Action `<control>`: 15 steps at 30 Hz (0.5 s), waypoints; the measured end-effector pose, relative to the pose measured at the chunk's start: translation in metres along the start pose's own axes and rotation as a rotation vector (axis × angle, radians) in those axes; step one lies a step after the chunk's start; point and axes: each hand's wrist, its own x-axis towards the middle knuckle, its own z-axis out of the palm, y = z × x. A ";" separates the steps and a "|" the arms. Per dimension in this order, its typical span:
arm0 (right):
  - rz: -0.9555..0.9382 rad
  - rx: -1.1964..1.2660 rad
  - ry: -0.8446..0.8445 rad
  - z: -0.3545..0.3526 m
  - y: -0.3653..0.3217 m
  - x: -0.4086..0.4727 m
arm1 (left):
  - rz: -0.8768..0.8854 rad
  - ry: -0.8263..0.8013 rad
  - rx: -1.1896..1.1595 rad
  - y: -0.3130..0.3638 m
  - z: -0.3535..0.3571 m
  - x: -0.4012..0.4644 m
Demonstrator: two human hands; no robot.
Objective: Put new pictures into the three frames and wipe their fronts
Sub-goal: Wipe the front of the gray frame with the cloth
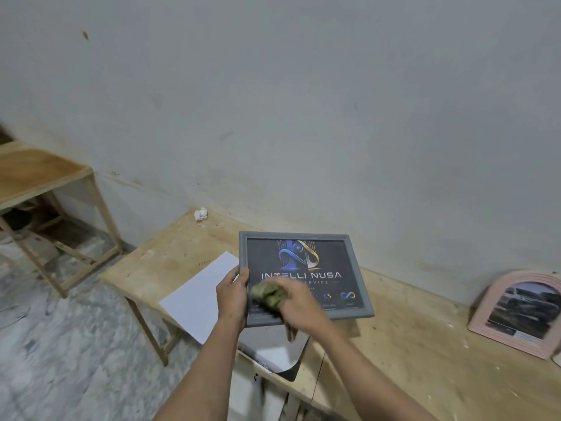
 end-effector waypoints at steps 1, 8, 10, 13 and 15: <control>0.018 0.150 0.080 -0.017 -0.011 0.007 | -0.007 -0.017 -0.004 0.001 -0.003 0.000; -0.130 -0.317 0.316 -0.094 -0.038 0.073 | 0.013 -0.158 -0.034 0.029 0.014 -0.021; -0.152 -0.457 0.216 -0.073 -0.022 0.066 | 0.035 -0.181 -0.065 0.037 0.020 -0.026; -0.236 -0.408 0.179 -0.033 0.004 0.023 | 0.085 -0.085 -0.135 0.026 0.018 -0.008; -0.227 -0.318 0.051 -0.015 0.016 -0.010 | 0.093 -0.049 -0.154 0.013 0.009 0.010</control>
